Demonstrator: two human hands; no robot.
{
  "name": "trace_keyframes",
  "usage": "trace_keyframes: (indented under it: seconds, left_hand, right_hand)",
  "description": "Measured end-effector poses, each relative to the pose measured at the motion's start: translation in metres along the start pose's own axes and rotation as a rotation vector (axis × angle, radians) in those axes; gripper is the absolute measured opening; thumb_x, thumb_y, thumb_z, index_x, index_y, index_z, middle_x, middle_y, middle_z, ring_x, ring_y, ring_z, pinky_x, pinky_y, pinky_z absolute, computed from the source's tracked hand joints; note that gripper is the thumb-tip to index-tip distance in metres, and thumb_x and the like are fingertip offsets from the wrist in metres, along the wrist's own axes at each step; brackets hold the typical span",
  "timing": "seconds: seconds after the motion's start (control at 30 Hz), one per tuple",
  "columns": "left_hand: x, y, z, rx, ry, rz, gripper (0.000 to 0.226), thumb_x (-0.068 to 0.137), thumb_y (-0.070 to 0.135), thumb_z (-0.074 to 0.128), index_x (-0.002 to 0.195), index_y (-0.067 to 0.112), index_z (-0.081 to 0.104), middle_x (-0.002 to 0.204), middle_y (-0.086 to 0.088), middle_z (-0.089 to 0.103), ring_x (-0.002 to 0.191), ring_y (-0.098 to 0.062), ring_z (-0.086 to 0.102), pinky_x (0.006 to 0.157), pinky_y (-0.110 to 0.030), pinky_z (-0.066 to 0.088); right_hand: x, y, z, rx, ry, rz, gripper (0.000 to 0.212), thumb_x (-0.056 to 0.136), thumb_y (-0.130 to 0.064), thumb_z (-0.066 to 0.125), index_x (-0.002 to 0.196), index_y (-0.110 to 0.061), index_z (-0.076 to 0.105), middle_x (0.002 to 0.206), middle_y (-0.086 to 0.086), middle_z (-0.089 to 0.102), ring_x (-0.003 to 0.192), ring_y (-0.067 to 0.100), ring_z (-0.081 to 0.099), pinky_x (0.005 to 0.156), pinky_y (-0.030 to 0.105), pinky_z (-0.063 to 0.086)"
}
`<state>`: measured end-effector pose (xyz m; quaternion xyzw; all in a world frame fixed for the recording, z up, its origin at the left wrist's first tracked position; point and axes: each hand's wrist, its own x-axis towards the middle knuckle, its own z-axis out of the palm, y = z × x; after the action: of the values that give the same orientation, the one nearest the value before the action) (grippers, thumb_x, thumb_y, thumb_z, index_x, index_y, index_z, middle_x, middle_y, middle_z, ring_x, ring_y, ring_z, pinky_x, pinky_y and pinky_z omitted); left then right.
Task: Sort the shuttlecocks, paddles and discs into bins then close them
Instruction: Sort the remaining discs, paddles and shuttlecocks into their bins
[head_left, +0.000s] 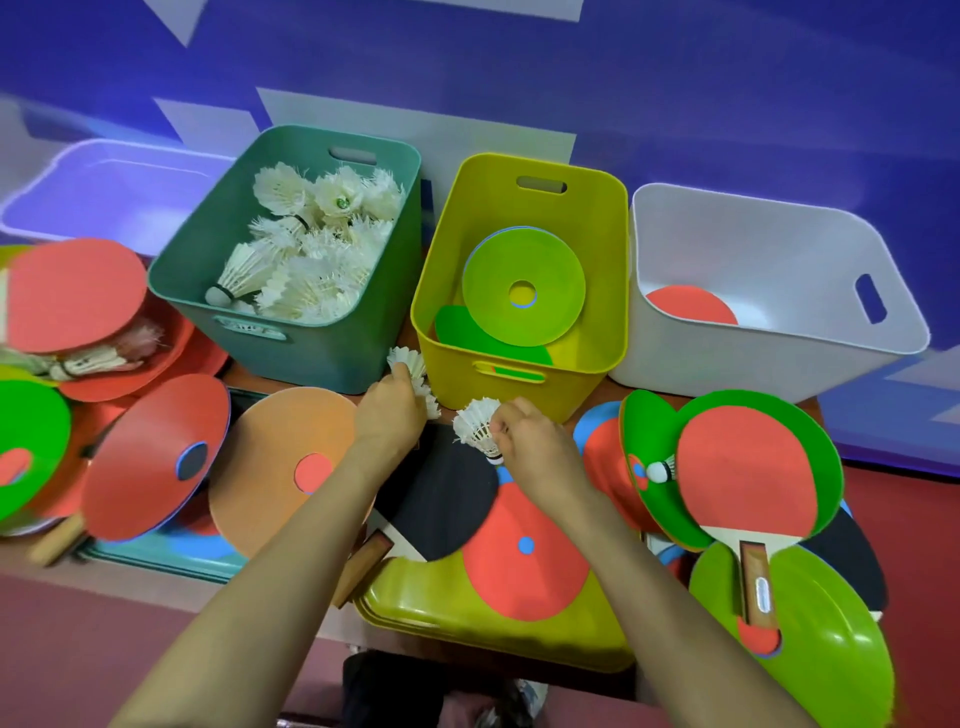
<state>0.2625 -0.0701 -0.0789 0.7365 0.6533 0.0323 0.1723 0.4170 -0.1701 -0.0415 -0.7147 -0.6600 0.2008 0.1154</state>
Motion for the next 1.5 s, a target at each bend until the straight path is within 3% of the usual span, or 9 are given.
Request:
trace_keyframes:
  seconds: [0.23,0.43,0.57,0.83,0.93,1.03,1.13,1.37,1.5]
  left_hand:
    - [-0.009,-0.001,-0.017,-0.226,0.145,0.033,0.028,0.091,0.0,0.038,0.118,-0.002,0.045,0.105,-0.028,0.058,0.098,-0.041,0.051,0.073,-0.044,0.038]
    - [-0.012,0.002,-0.011,-0.076,-0.154,0.089,0.042,0.091,0.02,0.053,0.128,0.004,0.041,0.129,-0.021,0.046,0.114,-0.039,0.05,0.091,-0.042,0.041]
    - [-0.017,0.011,-0.012,-0.06,-0.023,0.085,0.028,0.087,-0.001,0.04,0.115,0.004,0.042,0.114,-0.025,0.055,0.1,-0.042,0.056,0.074,-0.043,0.042]
    - [-0.056,0.01,-0.036,-0.149,0.249,0.23,0.023,0.085,-0.003,0.043,0.104,0.008,0.051,0.099,-0.016,0.06,0.087,-0.038,0.058,0.065,-0.041,0.042]
    - [-0.076,0.0,-0.055,-0.322,0.399,0.202,0.023,0.084,-0.005,0.046,0.101,0.008,0.054,0.097,-0.011,0.063,0.087,-0.033,0.058,0.066,-0.037,0.042]
    - [-0.087,-0.012,-0.082,-0.483,0.534,0.173,0.019,0.088,-0.001,0.048,0.101,0.01,0.056,0.095,0.002,0.061,0.089,-0.019,0.058,0.07,-0.021,0.035]
    - [-0.078,-0.028,-0.108,-0.603,0.649,0.183,0.015,0.089,0.002,0.05,0.101,0.01,0.053,0.095,0.004,0.06,0.087,-0.019,0.057,0.074,-0.031,0.044]
    - [-0.013,-0.081,-0.161,-0.585,0.681,0.246,0.007,0.09,0.003,0.052,0.089,0.008,0.056,0.086,0.001,0.063,0.079,-0.02,0.059,0.069,-0.028,0.04]
    - [0.039,-0.121,-0.181,-0.459,0.595,0.218,0.021,0.088,0.001,0.051,0.101,0.008,0.066,0.101,-0.007,0.069,0.093,-0.026,0.062,0.08,-0.031,0.044]
  right_hand:
    - [-0.01,-0.006,-0.002,0.067,0.062,-0.006,0.009,0.092,-0.015,0.049,0.094,-0.012,0.057,0.103,0.007,0.054,0.091,0.032,0.058,0.072,0.04,0.042]
    - [-0.013,-0.009,0.001,0.078,0.067,0.014,0.009,0.091,-0.014,0.048,0.093,-0.013,0.057,0.103,0.006,0.054,0.09,0.032,0.057,0.072,0.039,0.042]
    - [-0.016,-0.006,0.001,0.067,0.074,0.033,0.009,0.092,-0.015,0.048,0.094,-0.014,0.056,0.103,0.005,0.054,0.09,0.032,0.057,0.073,0.039,0.04]
    - [-0.023,-0.003,-0.015,0.135,0.141,-0.102,0.005,0.09,-0.01,0.051,0.092,-0.011,0.055,0.098,0.007,0.053,0.086,0.032,0.057,0.071,0.045,0.046]
    - [-0.026,-0.012,-0.025,0.201,0.185,-0.23,0.005,0.089,-0.011,0.051,0.091,-0.01,0.056,0.094,0.006,0.053,0.082,0.029,0.056,0.07,0.046,0.047]
    - [-0.028,-0.034,-0.04,0.306,0.231,-0.329,0.01,0.088,-0.016,0.048,0.089,-0.01,0.056,0.093,0.003,0.053,0.083,0.022,0.055,0.074,0.045,0.048]
    - [-0.017,-0.063,-0.059,0.383,0.297,-0.384,0.007,0.088,-0.013,0.051,0.09,-0.009,0.057,0.094,0.002,0.053,0.086,0.016,0.053,0.076,0.043,0.05]
    - [0.047,-0.128,-0.07,0.373,0.417,-0.383,0.002,0.09,-0.004,0.055,0.09,-0.005,0.056,0.094,0.005,0.051,0.086,0.016,0.051,0.076,0.043,0.049]
    - [0.098,-0.163,-0.063,0.352,0.481,-0.317,0.004,0.088,-0.002,0.056,0.089,-0.006,0.057,0.093,0.003,0.049,0.084,0.014,0.049,0.077,0.037,0.048]
